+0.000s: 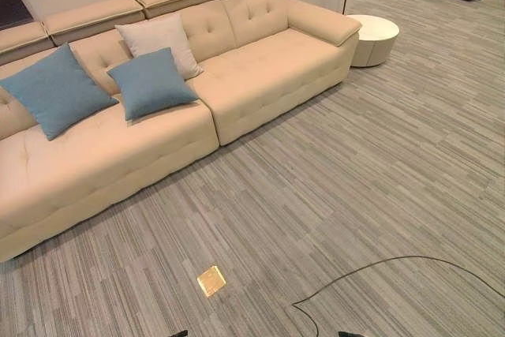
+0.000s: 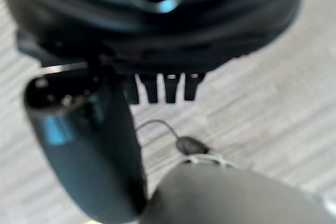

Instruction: Pick up all the scattered cushions and arrange them neatly on the sofa.

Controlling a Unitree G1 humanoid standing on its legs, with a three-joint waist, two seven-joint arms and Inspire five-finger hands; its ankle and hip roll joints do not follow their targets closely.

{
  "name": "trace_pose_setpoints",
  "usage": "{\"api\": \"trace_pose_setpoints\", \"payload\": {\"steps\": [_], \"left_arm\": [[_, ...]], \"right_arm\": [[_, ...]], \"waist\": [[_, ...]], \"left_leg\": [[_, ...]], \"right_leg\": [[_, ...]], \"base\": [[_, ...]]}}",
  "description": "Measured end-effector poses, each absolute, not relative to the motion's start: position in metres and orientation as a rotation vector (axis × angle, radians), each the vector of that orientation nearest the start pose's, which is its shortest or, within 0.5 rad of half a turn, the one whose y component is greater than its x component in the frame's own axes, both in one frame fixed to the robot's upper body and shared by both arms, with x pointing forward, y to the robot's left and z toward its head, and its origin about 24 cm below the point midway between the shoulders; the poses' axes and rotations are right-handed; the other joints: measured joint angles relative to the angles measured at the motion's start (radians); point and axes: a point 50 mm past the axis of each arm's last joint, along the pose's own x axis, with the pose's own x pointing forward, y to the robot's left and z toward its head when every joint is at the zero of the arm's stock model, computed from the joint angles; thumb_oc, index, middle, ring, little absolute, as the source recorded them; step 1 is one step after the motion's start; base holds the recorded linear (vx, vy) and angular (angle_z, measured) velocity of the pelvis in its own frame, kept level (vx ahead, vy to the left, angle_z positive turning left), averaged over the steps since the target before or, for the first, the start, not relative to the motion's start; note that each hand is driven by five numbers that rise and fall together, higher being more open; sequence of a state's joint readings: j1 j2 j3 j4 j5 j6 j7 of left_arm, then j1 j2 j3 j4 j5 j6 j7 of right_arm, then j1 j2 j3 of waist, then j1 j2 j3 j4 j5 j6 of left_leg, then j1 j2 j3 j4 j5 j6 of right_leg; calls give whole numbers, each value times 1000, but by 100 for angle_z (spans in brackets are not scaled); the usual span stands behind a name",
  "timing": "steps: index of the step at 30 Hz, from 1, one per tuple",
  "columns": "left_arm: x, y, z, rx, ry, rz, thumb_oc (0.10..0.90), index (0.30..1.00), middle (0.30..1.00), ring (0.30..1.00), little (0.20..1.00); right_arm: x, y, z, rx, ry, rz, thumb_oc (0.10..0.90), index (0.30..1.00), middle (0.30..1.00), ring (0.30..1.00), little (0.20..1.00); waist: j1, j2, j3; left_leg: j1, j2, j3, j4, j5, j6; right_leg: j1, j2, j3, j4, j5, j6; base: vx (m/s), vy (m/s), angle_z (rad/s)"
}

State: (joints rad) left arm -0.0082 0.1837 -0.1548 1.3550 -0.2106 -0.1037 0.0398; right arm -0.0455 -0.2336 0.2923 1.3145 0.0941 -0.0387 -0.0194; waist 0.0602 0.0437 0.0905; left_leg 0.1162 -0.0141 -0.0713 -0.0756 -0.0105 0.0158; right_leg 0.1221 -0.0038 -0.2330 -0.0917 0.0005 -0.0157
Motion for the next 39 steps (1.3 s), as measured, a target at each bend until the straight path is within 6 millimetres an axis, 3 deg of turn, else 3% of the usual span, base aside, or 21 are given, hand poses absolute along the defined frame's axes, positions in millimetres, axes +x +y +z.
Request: {"api": "trace_pose_setpoints", "payload": {"steps": [3, 9, 15, 16, 18, 19, 20, 21, 22, 24, 26, 27, 29, 31, 32, 33, 34, 35, 37, 39], "left_arm": [[82, 211, -168, 227, 1213, 59, 800, 900, 900, 900, 900], [87, 210, -167, 265, 1196, 27, 800, 900, 900, 900, 900], [102, 215, -163, 296, 1166, 24, 800, 900, 900, 900, 900], [111, 219, -160, 308, 1147, 29, 800, 900, 900, 900, 900], [118, 218, -159, 314, 1128, 34, 800, 900, 900, 900, 900], [133, 217, -154, 324, 1091, 37, 800, 900, 900, 900, 900], [135, 219, -153, 329, 1085, 41, 800, 900, 900, 900, 900], [140, 222, -151, 339, 1071, 56, 800, 900, 900, 900, 900], [144, 227, -148, 348, 1060, 78, 800, 900, 900, 900, 900], [137, 235, -149, 342, 1076, 110, 800, 900, 900, 900, 900], [104, 240, -158, 328, 1205, 138, 800, 900, 900, 900, 900], [90, 241, -162, 331, 1266, 140, 800, 900, 900, 900, 900], [78, 242, -164, 341, 1299, 130, 800, 900, 900, 900, 900], [73, 242, -165, 346, 1310, 124, 800, 900, 900, 900, 900], [75, 244, -164, 360, 1303, 120, 800, 900, 900, 900, 900], [82, 255, -159, 394, 1275, 127, 800, 900, 900, 900, 900], [91, 259, -156, 407, 1247, 132, 800, 900, 900, 900, 900], [106, 259, -153, 431, 1199, 111, 800, 900, 900, 900, 900], [118, 260, -149, 454, 1165, 103, 800, 900, 900, 900, 900], [130, 257, -146, 455, 1130, 95, 800, 900, 900, 900, 900]], "right_arm": [[101, -219, -163, -438, 1208, 126, 800, 900, 900, 900, 900], [113, -213, -161, -495, 1173, 187, 800, 900, 900, 900, 900], [121, -209, -159, -504, 1154, 217, 800, 900, 900, 900, 900], [125, -208, -158, -507, 1146, 228, 800, 900, 900, 900, 900], [127, -207, -158, -511, 1141, 231, 800, 900, 900, 900, 900], [130, -208, -157, -528, 1135, 238, 800, 900, 900, 900, 900], [129, -208, -157, -533, 1139, 242, 800, 900, 900, 900, 900], [130, -208, -157, -545, 1136, 245, 800, 900, 900, 900, 900], [130, -208, -157, -531, 1133, 227, 800, 900, 900, 900, 900], [127, -211, -158, -530, 1157, 211, 800, 900, 900, 900, 900], [128, -214, -157, -518, 1162, 177, 800, 900, 900, 900, 900], [124, -215, -158, -507, 1174, 167, 800, 900, 900, 900, 900], [116, -215, -160, -464, 1187, 138, 800, 900, 900, 900, 900], [119, -216, -159, -459, 1177, 126, 800, 900, 900, 900, 900], [123, -215, -158, -463, 1163, 130, 800, 900, 900, 900, 900], [130, -211, -156, -482, 1139, 156, 800, 900, 900, 900, 900], [132, -209, -156, -482, 1135, 162, 800, 900, 900, 900, 900], [134, -210, -155, -477, 1126, 157, 800, 900, 900, 900, 900], [136, -205, -155, -467, 1099, 162, 800, 900, 900, 900, 900], [139, -199, -154, -445, 1074, 161, 800, 900, 900, 900, 900]], "waist": [[9, -3, 0], [21, -12, 5], [43, -43, 27], [50, -61, 43], [72, -72, 59], [69, -95, 84], [71, -104, 98], [70, -108, 102], [61, -98, 103], [92, -93, 104], [89, -95, 103], [84, -103, 99], [83, -126, 97], [80, -133, 95], [78, -138, 92], [70, -154, 86], [69, -157, 79], [65, -127, 86], [35, -110, 85], [4, -116, 76]], "left_leg": [[1, -1, -13, 1, 1, -1], [-11, -2, -22, 5, 1, -2], [-67, -9, -53, 55, -2, -10], [-129, -24, -77, 132, -17, -32], [-189, -44, -76, 211, -11, -49], [-259, -67, -36, 312, -5, -114], [-297, -59, 35, 349, -20, -107], [-344, 15, 223, 357, -34, -81], [-373, 64, 301, 341, -29, -80], [-387, 82, 278, 301, -25, -73], [-367, 55, 229, 260, -3, -27], [-334, 40, 216, 234, 32, 20], [-285, 14, 215, 194, 27, 36], [-232, 4, 210, 161, 30, 52], [-206, -7, 206, 152, 21, 64], [-162, -31, 187, 159, -14, 98], [-143, -38, 188, 163, -24, 110], [-105, -27, 161, 139, -34, 117], [-61, -12, 121, 110, -30, 110], [-45, -13, 110, 87, -33, 111]], "right_leg": [[-1, 0, -9, 0, 0, 0], [0, -1, -13, 0, -3, 1], [-23, -3, -48, 1, -8, 5], [-27, -13, -74, 1, -12, 4], [-28, -24, -113, 2, -14, 1], [-28, -53, -166, 0, -20, -17], [-27, -60, -187, 1, -18, -17], [-21, -48, -251, -7, -42, -9], [-8, -30, -285, -5, -64, -1], [-8, -17, -290, 26, -68, 11], [20, -26, -305, 51, -97, 55], [25, -48, -306, 110, -127, 63], [1, -102, -304, 228, -162, 69], [-62, -170, -278, 450, -193, 71], [-94, -212, -271, 563, -203, 79], [-136, -265, -225, 729, -129, 114], [-138, -280, -219, 776, -78, 129], [-166, -279, -190, 855, -43, 129], [-196, -252, -173, 775, -144, 137], [-260, -243, -174, 656, -148, 131]], "base": [[-3, -24, 12], [19, -50, 5], [-1, -64, 24], [-12, -17, 42], [-10, -1, 78], [47, 13, 100], [166, 31, 120], [196, 168, 134], [174, 153, 124], [183, 187, 33], [311, 286, -2], [167, 176, 19], [168, 200, 20], [209, 245, 12], [212, 210, 30], [286, 199, 47], [325, 138, 53], [248, 74, 45], [139, 15, 55], [181, -24, 42]]}}
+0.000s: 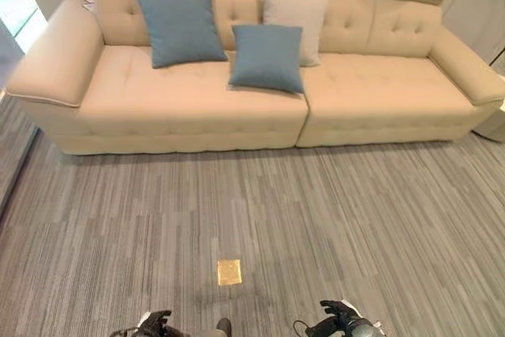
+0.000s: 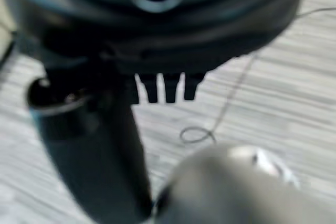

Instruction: Pick up all the scattered cushions and arrange them neatly on the sofa.

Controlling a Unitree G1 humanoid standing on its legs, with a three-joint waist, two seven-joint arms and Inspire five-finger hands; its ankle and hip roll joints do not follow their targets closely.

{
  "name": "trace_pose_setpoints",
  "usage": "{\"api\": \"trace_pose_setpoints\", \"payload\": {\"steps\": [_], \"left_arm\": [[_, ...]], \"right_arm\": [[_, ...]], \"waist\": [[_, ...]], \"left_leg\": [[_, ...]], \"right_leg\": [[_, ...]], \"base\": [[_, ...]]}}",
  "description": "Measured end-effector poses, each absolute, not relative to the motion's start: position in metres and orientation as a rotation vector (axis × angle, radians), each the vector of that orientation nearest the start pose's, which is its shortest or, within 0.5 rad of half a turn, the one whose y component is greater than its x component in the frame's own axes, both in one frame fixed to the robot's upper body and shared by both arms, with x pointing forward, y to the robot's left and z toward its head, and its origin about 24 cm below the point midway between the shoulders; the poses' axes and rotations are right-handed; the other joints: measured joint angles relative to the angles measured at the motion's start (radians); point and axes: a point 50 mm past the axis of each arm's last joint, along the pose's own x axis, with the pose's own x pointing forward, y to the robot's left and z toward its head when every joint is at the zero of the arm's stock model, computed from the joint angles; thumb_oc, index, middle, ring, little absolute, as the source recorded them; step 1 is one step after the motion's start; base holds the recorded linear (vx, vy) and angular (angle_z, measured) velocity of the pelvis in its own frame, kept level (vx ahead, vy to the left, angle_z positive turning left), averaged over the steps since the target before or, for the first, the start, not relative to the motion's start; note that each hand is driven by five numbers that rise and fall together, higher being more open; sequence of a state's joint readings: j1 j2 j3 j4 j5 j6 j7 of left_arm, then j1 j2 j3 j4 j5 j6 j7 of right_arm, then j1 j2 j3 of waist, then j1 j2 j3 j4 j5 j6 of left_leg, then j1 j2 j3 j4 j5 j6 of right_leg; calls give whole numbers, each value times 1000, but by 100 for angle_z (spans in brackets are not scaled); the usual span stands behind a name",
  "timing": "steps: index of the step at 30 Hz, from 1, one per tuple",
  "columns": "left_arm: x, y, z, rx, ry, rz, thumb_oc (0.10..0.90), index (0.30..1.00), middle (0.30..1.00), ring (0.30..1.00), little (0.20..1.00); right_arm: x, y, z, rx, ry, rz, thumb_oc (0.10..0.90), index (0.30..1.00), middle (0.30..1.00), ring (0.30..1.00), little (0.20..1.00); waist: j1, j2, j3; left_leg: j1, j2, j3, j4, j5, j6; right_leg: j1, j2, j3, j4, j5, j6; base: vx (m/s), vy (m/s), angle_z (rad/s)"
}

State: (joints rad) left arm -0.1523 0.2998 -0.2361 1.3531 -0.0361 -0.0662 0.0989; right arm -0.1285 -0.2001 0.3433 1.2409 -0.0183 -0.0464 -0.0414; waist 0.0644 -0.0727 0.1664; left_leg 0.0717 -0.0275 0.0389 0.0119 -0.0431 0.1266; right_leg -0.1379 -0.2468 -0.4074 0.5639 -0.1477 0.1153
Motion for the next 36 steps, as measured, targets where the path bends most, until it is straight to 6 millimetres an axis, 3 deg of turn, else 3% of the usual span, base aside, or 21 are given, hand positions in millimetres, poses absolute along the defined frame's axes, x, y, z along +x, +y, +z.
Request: {"api": "trace_pose_setpoints", "payload": {"steps": [2, 5, 8, 10, 11, 15, 16, 20, 22, 23, 25, 26, 27, 28, 29, 30, 31, 32, 33, 35, 36], "left_arm": [[138, 255, -144, 480, 1115, 71, 800, 900, 900, 900, 900], [133, 251, -147, 528, 1138, 21, 800, 900, 900, 900, 900], [127, 247, -150, 538, 1155, -8, 800, 900, 900, 900, 900], [118, 244, -153, 555, 1175, -35, 800, 900, 900, 900, 900], [111, 243, -156, 551, 1193, -40, 800, 900, 900, 900, 900], [105, 223, -162, 544, 1199, -105, 800, 900, 900, 900, 900], [104, 221, -163, 546, 1201, -118, 800, 900, 900, 900, 900], [110, 216, -162, 563, 1185, -145, 800, 900, 900, 900, 900], [104, 219, -163, 562, 1207, -133, 800, 900, 900, 900, 900], [105, 221, -163, 561, 1205, -128, 800, 900, 900, 900, 900], [103, 228, -162, 510, 1221, -54, 800, 900, 900, 900, 900], [109, 228, -160, 501, 1197, -43, 800, 900, 900, 900, 900], [115, 228, -158, 489, 1174, -29, 800, 900, 900, 900, 900], [122, 231, -156, 476, 1155, -8, 800, 900, 900, 900, 900], [127, 235, -153, 473, 1136, 11, 800, 900, 900, 900, 900], [136, 235, -150, 475, 1110, 12, 800, 900, 900, 900, 900], [158, 230, -142, 475, 1033, 6, 800, 900, 900, 900, 900], [166, 229, -139, 470, 999, -1, 800, 900, 900, 900, 900], [177, 225, -134, 468, 952, -3, 800, 900, 900, 900, 900], [179, 223, -133, 461, 933, 7, 800, 900, 900, 900, 900], [176, 219, -136, 458, 943, -1, 800, 900, 900, 900, 900]], "right_arm": [[142, -197, -153, -432, 1055, 153, 800, 900, 900, 900, 900], [145, -192, -152, -368, 1046, 119, 800, 900, 900, 900, 900], [146, -189, -153, -336, 1044, 102, 800, 900, 900, 900, 900], [143, -189, -154, -302, 1054, 79, 800, 900, 900, 900, 900], [140, -185, -155, -284, 1065, 73, 800, 900, 900, 900, 900], [140, -203, -153, -267, 1064, 5, 800, 900, 900, 900, 900], [139, -205, -153, -254, 1067, -11, 800, 900, 900, 900, 900], [136, -215, -153, -226, 1078, -59, 800, 900, 900, 900, 900], [134, -217, -153, -248, 1089, -53, 800, 900, 900, 900, 900], [135, -218, -152, -252, 1085, -49, 800, 900, 900, 900, 900], [133, -215, -154, -275, 1098, -24, 800, 900, 900, 900, 900], [133, -218, -153, -292, 1098, -17, 800, 900, 900, 900, 900], [136, -218, -152, -328, 1091, 6, 800, 900, 900, 900, 900], [133, -217, -153, -360, 1099, 34, 800, 900, 900, 900, 900], [138, -210, -153, -383, 1087, 70, 800, 900, 900, 900, 900], [138, -208, -153, -398, 1089, 84, 800, 900, 900, 900, 900], [140, -206, -153, -445, 1091, 110, 800, 900, 900, 900, 900], [143, -202, -153, -450, 1081, 123, 800, 900, 900, 900, 900], [145, -205, -151, -471, 1075, 124, 800, 900, 900, 900, 900], [145, -206, -151, -478, 1071, 126, 800, 900, 900, 900, 900], [147, -205, -151, -490, 1061, 131, 800, 900, 900, 900, 900]], "waist": [[-18, -6, -5], [-62, -14, -9], [-82, -24, -6], [-82, -33, -12], [-82, -36, -16], [-109, 37, -25], [-116, 40, -26], [-149, 77, -40], [-151, 94, -53], [-148, 96, -55], [-122, 77, -52], [-106, 66, -46], [-87, 59, -38], [-79, 39, -23], [-65, 6, -7], [-63, -10, 0], [-45, -39, 28], [-33, -43, 37], [-14, -45, 45], [-7, -22, 47], [-4, -10, 40]], "left_leg": [[17, 1, -22, -20, -3, -9], [38, 11, -43, -24, -26, -40], [66, 22, -38, -23, -38, -51], [118, 42, -31, -22, -103, -86], [136, 52, -29, -6, -134, -115], [142, 124, -21, 46, -138, -146], [141, 128, -21, 63, -135, -151], [141, 168, -53, 121, -98, -220], [136, 188, -53, 142, -81, -258], [129, 198, -53, 165, -69, -277], [48, 205, -44, 372, -48, -309], [-28, 194, -50, 510, -1, -316], [-53, 181, -76, 578, 59, -294], [-81, 167, -82, 655, 125, -296], [-141, 165, -80, 777, 140, -299], [-188, 164, -73, 828, 99, -274], [-287, 168, -41, 871, 3, -216], [-334, 156, -39, 861, -15, -202], [-389, 149, -20, 741, -40, -186], [-409, 144, 10, 568, -25, -193], [-424, 131, 10, 386, -1, -191]], "right_leg": [[-49, 13, 2, -137, 18, -16], [-85, 17, 4, -360, 107, 18], [-108, 11, 4, -422, 171, 0], [-105, 26, 3, -450, 195, 6], [-87, 39, 4, -458, 246, -70], [-77, 107, 28, -392, 210, -90], [-76, 109, 31, -372, 203, -97], [-91, 101, 25, -211, 64, -107], [-77, 119, 14, -207, 34, -111], [-64, 136, 7, -220, 29, -114], [-9, 154, 14, -303, 43, -146], [12, 159, 26, -322, 38, -148], [11, 167, 32, -296, 26, -162], [27, 152, 43, -298, 29, -171], [75, 146, 56, -349, 28, -171], [100, 144, 59, -382, 14, -183], [148, 141, 60, -446, 10, -191], [162, 139, 59, -461, 7, -191], [191, 138, 56, -498, 13, -180], [225, 139, 52, -507, 31, -123], [260, 136, 50, -535, -8, -113]], "base": [[249, -82, 25], [207, -70, 22], [222, -25, 9], [285, 3, -10], [251, 2, -20], [238, 23, 1], [226, -21, 16], [344, -99, 14], [325, -192, 18], [223, -220, 8], [138, -242, -15], [129, -245, -39], [121, -236, -48], [219, -141, -44], [221, -140, -16], [393, -56, 17], [217, 11, 30], [312, 36, 14], [208, 69, -7], [418, 161, -19], [393, 155, -19]]}}
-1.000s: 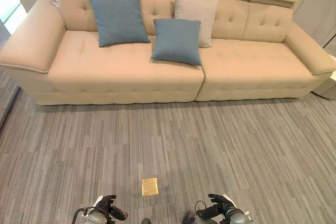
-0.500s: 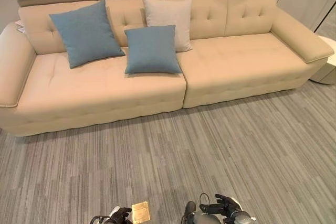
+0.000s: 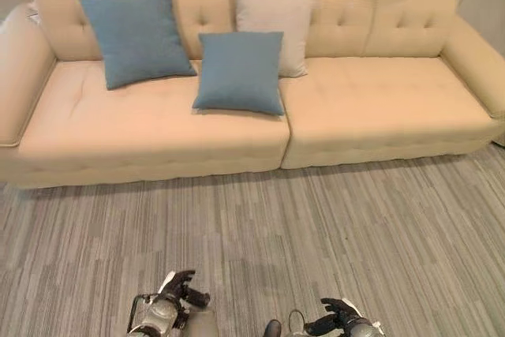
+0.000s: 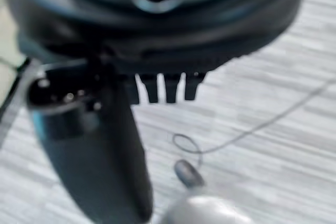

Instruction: Pick up all the scattered cushions and arrange them neatly on the sofa.

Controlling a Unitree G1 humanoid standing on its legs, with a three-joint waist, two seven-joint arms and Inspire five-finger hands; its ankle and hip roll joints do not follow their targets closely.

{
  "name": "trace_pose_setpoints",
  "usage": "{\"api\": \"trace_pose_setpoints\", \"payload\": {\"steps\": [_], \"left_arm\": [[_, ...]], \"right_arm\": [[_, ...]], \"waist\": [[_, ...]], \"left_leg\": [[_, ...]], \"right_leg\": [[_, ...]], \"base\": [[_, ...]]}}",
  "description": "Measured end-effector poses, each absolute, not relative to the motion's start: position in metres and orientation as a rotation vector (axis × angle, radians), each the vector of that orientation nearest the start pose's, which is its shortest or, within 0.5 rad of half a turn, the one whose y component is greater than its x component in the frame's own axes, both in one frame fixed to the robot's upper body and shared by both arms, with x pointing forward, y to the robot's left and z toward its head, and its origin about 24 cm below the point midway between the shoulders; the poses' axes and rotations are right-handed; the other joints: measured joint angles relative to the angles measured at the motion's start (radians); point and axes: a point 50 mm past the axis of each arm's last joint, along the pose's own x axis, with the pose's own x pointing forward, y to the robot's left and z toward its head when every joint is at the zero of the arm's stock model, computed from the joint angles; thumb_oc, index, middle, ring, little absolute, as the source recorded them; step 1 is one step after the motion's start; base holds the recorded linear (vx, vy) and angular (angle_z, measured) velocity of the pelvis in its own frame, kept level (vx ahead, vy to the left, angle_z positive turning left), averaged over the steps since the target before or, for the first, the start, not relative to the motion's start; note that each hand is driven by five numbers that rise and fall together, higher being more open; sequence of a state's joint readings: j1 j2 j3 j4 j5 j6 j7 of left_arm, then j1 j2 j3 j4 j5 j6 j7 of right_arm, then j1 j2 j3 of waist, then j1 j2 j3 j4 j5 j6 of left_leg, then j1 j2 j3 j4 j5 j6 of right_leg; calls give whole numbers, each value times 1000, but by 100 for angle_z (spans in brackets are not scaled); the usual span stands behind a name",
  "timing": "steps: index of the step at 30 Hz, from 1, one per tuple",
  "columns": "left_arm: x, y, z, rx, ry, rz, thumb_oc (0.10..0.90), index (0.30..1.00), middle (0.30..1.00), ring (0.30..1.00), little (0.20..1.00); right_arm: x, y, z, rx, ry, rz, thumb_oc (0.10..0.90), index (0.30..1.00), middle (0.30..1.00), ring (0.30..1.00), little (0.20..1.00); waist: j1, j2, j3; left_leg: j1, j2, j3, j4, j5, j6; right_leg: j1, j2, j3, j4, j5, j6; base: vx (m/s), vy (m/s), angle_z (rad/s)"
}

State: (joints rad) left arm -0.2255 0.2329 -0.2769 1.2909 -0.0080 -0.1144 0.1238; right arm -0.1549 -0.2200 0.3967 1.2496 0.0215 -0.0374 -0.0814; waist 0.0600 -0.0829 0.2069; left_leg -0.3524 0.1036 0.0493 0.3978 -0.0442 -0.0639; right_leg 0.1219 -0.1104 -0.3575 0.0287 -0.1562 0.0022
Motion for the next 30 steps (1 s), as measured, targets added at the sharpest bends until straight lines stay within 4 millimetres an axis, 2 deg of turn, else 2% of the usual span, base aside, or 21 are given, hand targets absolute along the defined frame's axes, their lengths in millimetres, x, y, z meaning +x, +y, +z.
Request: {"api": "trace_pose_setpoints", "payload": {"steps": [1, 2, 3, 5, 7, 8, 11, 12, 14, 15, 16, 17, 18, 19, 20, 22, 25, 26, 27, 29, 30], "left_arm": [[176, 217, -137, 460, 945, -7, 800, 900, 900, 900, 900], [174, 212, -138, 431, 951, 4, 800, 900, 900, 900, 900], [177, 217, -136, 439, 945, 16, 800, 900, 900, 900, 900], [172, 229, -136, 465, 975, 49, 800, 900, 900, 900, 900], [162, 235, -140, 429, 1021, 99, 800, 900, 900, 900, 900], [159, 235, -141, 432, 1030, 106, 800, 900, 900, 900, 900], [147, 248, -143, 456, 1071, 144, 800, 900, 900, 900, 900], [138, 250, -145, 465, 1105, 146, 800, 900, 900, 900, 900], [126, 256, -148, 481, 1149, 150, 800, 900, 900, 900, 900], [121, 255, -150, 486, 1167, 139, 800, 900, 900, 900, 900], [117, 255, -151, 495, 1187, 132, 800, 900, 900, 900, 900], [117, 255, -151, 501, 1191, 126, 800, 900, 900, 900, 900], [115, 255, -151, 510, 1193, 117, 800, 900, 900, 900, 900], [117, 256, -151, 513, 1185, 119, 800, 900, 900, 900, 900], [117, 258, -150, 518, 1182, 124, 800, 900, 900, 900, 900], [119, 259, -149, 523, 1173, 122, 800, 900, 900, 900, 900], [130, 258, -146, 542, 1134, 105, 800, 900, 900, 900, 900], [130, 256, -146, 544, 1135, 97, 800, 900, 900, 900, 900], [134, 258, -145, 555, 1129, 98, 800, 900, 900, 900, 900], [134, 256, -145, 567, 1130, 82, 800, 900, 900, 900, 900], [128, 256, -147, 574, 1144, 72, 800, 900, 900, 900, 900]], "right_arm": [[146, -204, -151, -502, 1066, 136, 800, 900, 900, 900, 900], [141, -203, -153, -520, 1070, 157, 800, 900, 900, 900, 900], [143, -193, -154, -510, 1060, 175, 800, 900, 900, 900, 900], [143, -182, -155, -514, 1040, 224, 800, 900, 900, 900, 900], [144, -181, -155, -514, 1038, 222, 800, 900, 900, 900, 900], [145, -182, -154, -517, 1037, 217, 800, 900, 900, 900, 900], [149, -184, -153, -509, 1045, 195, 800, 900, 900, 900, 900], [148, -183, -154, -496, 1053, 187, 800, 900, 900, 900, 900], [140, -180, -158, -477, 1082, 187, 800, 900, 900, 900, 900], [138, -180, -158, -476, 1092, 186, 800, 900, 900, 900, 900], [135, -178, -159, -466, 1096, 186, 800, 900, 900, 900, 900], [132, -179, -160, -446, 1105, 170, 800, 900, 900, 900, 900], [132, -185, -159, -429, 1102, 138, 800, 900, 900, 900, 900], [134, -186, -158, -429, 1088, 135, 800, 900, 900, 900, 900], [137, -186, -157, -432, 1074, 139, 800, 900, 900, 900, 900], [141, -189, -155, -440, 1050, 137, 800, 900, 900, 900, 900], [149, -192, -151, -439, 1024, 138, 800, 900, 900, 900, 900], [151, -191, -150, -443, 1017, 150, 800, 900, 900, 900, 900], [153, -190, -150, -431, 1013, 148, 800, 900, 900, 900, 900], [156, -189, -148, -421, 1004, 144, 800, 900, 900, 900, 900], [157, -188, -148, -418, 1002, 144, 800, 900, 900, 900, 900]], "waist": [[7, 8, -7], [29, 27, -8], [33, -6, -9], [51, -13, -4], [65, -33, -3], [69, -36, -5], [79, -44, -5], [83, -44, -4], [79, -54, -4], [80, -47, 0], [66, -48, -2], [62, -40, 3], [48, -30, 8], [34, -25, 3], [34, -10, 0], [1, 24, -20], [-35, 37, -27], [-51, 46, -35], [-61, 38, -38], [-74, 39, -35], [-75, 28, -37]], "left_leg": [[1, -10, -10, -124, 35, -3], [21, -18, -27, -253, 178, -1], [30, -44, -11, -252, 164, 22], [88, -53, 9, -280, 162, 46], [136, -96, 17, -273, 118, 71], [145, -112, 20, -263, 101, 78], [153, -120, 15, -222, 41, 97], [163, -112, 14, -222, 40, 97], [211, -110, 11, -236, 23, 103], [228, -93, 17, -244, 16, 105], [268, -106, 14, -257, 4, 114], [288, -109, 13, -260, -6, 124], [342, -102, 17, -284, -17, 127], [366, -106, 8, -296, -55, 173], [408, -110, 7, -328, -47, 180], [436, -105, 2, -351, -37, 171], [472, -123, -19, -369, -44, 155], [472, -125, -47, -368, -57, 146], [478, -131, -56, -369, -58, 146], [503, -135, -67, -374, -71, 128], [521, -135, -70, -378, -81, 125]], "right_leg": [[17, 0, 3, -24, -9, 11], [57, 11, 39, -62, -39, 65], [70, -7, 78, -76, -43, 85], [54, 23, 91, -25, -44, 69], [62, 28, 102, -27, 25, 51], [73, 14, 78, -23, 22, 51], [70, 0, 111, 25, 51, 82], [63, 0, 120, 58, 49, 85], [35, -5, 142, 187, 59, 98], [3, -9, 148, 281, 54, 105], [-54, -33, 157, 440, 83, 133], [-73, -41, 175, 512, 105, 147], [-120, -66, 161, 658, 172, 138], [-141, -78, 165, 714, 190, 126], [-185, -101, 146, 795, 138, 119], [-241, -97, 110, 734, 68, 117], [-324, -83, 118, 582, 37, 98], [-325, -62, 121, 380, 47, 101], [-340, -64, 119, 298, 64, 102], [-378, -76, 117, 208, 127, 117], [-386, -81, 114, 183, 152, 113]], "base": [[519, 223, -44], [254, 108, -34], [353, 172, -37], [340, 210, -20], [324, 239, -11], [300, 252, -6], [327, 328, -2], [246, 349, -3], [198, 316, -3], [275, 383, 6], [276, 382, 11], [440, 449, 11], [253, 196, -4], [458, 271, -26], [209, 68, -18], [229, 55, 0], [368, -68, 28], [206, -45, 43], [292, -58, 55], [308, -38, 42], [252, -16, 23]]}}
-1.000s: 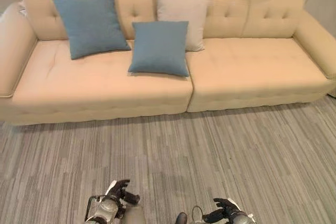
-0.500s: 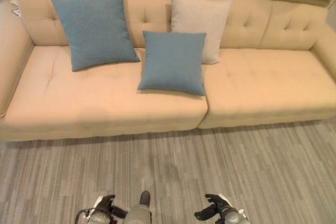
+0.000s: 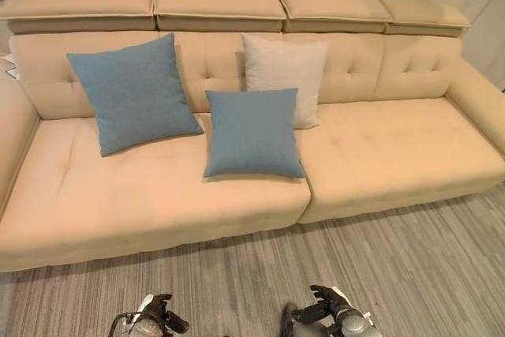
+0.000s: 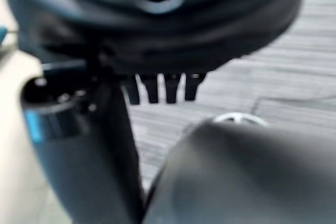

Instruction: Pick up all the scattered cushions and arrange them neatly on the sofa.

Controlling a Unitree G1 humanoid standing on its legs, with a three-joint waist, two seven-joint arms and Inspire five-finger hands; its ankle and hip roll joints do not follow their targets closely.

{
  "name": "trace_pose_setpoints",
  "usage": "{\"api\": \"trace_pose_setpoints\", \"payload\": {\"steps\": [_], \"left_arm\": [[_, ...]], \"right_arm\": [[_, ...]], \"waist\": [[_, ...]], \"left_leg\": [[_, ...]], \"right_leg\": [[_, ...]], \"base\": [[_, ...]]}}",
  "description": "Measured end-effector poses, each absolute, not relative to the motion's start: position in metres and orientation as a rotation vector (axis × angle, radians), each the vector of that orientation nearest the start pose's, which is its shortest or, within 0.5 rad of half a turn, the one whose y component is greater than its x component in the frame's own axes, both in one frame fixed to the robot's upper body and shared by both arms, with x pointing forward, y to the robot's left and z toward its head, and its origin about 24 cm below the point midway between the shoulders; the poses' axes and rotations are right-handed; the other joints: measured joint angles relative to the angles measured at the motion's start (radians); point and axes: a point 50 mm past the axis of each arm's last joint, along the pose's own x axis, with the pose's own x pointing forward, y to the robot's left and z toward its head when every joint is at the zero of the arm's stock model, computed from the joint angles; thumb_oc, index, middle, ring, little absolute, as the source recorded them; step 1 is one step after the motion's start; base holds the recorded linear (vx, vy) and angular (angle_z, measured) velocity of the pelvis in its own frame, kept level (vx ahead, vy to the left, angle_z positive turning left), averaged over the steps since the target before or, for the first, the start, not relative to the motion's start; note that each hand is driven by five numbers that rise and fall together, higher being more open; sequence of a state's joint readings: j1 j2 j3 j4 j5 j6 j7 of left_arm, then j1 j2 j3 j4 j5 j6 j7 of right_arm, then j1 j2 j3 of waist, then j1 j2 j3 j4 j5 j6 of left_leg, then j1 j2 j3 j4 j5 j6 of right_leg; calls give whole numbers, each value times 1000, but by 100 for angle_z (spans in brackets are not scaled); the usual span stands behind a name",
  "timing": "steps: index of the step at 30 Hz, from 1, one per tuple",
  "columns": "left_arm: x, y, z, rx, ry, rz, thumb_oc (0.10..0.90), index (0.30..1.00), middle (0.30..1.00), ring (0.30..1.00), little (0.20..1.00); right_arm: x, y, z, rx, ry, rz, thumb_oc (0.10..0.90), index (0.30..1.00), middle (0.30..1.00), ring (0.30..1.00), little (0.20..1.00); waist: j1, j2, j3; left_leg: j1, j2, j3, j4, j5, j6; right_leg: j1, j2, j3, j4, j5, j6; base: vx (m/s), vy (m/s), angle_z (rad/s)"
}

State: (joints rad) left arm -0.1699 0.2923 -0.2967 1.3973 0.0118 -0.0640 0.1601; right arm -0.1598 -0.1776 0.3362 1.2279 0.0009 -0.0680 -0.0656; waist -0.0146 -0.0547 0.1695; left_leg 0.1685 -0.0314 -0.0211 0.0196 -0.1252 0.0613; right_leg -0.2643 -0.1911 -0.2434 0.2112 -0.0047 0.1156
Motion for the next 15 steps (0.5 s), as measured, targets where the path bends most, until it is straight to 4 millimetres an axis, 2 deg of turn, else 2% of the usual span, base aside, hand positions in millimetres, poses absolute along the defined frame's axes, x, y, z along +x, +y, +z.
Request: {"api": "trace_pose_setpoints", "payload": {"steps": [1, 2, 3, 4, 5, 8, 9, 12, 13, 14, 15], "left_arm": [[124, 255, -148, 577, 1152, 66, 800, 900, 900, 900, 900], [114, 257, -151, 578, 1179, 63, 800, 900, 900, 900, 900], [106, 256, -153, 586, 1201, 50, 800, 900, 900, 900, 900], [95, 254, -157, 598, 1232, 27, 800, 900, 900, 900, 900], [90, 246, -160, 585, 1244, -2, 800, 900, 900, 900, 900], [88, 240, -162, 571, 1248, -21, 800, 900, 900, 900, 900], [88, 240, -162, 565, 1254, -14, 800, 900, 900, 900, 900], [90, 238, -162, 554, 1245, -12, 800, 900, 900, 900, 900], [91, 237, -162, 550, 1243, -12, 800, 900, 900, 900, 900], [90, 238, -162, 541, 1246, -2, 800, 900, 900, 900, 900], [93, 240, -161, 522, 1238, 29, 800, 900, 900, 900, 900]], "right_arm": [[157, -187, -148, -414, 1000, 146, 800, 900, 900, 900, 900], [157, -184, -148, -407, 995, 149, 800, 900, 900, 900, 900], [155, -182, -150, -399, 1000, 151, 800, 900, 900, 900, 900], [154, -182, -150, -385, 1003, 139, 800, 900, 900, 900, 900], [154, -185, -149, -393, 1004, 132, 800, 900, 900, 900, 900], [153, -187, -149, -394, 1006, 128, 800, 900, 900, 900, 900], [153, -188, -149, -393, 1007, 122, 800, 900, 900, 900, 900], [149, -194, -150, -413, 1025, 125, 800, 900, 900, 900, 900], [148, -194, -151, -422, 1030, 131, 800, 900, 900, 900, 900], [149, -193, -150, -426, 1026, 138, 800, 900, 900, 900, 900], [141, -194, -153, -430, 1052, 141, 800, 900, 900, 900, 900]], "waist": [[0, 2, 2], [1, -21, -3], [0, -24, -4], [-1, -27, -6], [0, -8, -9], [0, -1, -10], [-6, 1, -11], [-25, 24, -36], [-26, 33, -43], [-22, 33, -46], [-15, 17, -52]], "left_leg": [[14, 2, 0, -3, -16, -7], [44, 4, 0, -6, -44, -16], [62, 6, -6, -8, -66, -26], [89, 20, -23, 1, -100, -53], [89, 54, -32, 20, -105, -65], [58, 97, -69, 105, -94, -90], [37, 104, -104, 161, -83, -114], [42, 134, -154, 195, -43, -187], [38, 144, -158, 226, -10, -241], [28, 145, -163, 265, 7, -269], [-45, 128, -143, 425, 32, -283]], "right_leg": [[-18, -4, -2, -5, 17, -4], [-23, -10, -15, -18, 41, -16], [-19, -9, -29, -26, 41, -20], [1, 10, -26, -17, 123, -56], [12, 39, -31, -10, 101, -69], [16, 71, -30, 40, 54, -104], [29, 74, -33, 58, 25, -122], [66, 89, -63, 75, -31, -126], [94, 107, -64, 62, -38, -131], [115, 120, -65, 47, -45, -133], [146, 117, -50, 7, -46, -143]], "base": [[270, -8, 8], [270, -7, 2], [292, -20, 6], [309, -16, 7], [311, -17, 8], [296, -67, 8], [352, -116, 20], [375, -139, 36], [265, -152, 23], [285, -268, 4], [121, -159, -15]]}}
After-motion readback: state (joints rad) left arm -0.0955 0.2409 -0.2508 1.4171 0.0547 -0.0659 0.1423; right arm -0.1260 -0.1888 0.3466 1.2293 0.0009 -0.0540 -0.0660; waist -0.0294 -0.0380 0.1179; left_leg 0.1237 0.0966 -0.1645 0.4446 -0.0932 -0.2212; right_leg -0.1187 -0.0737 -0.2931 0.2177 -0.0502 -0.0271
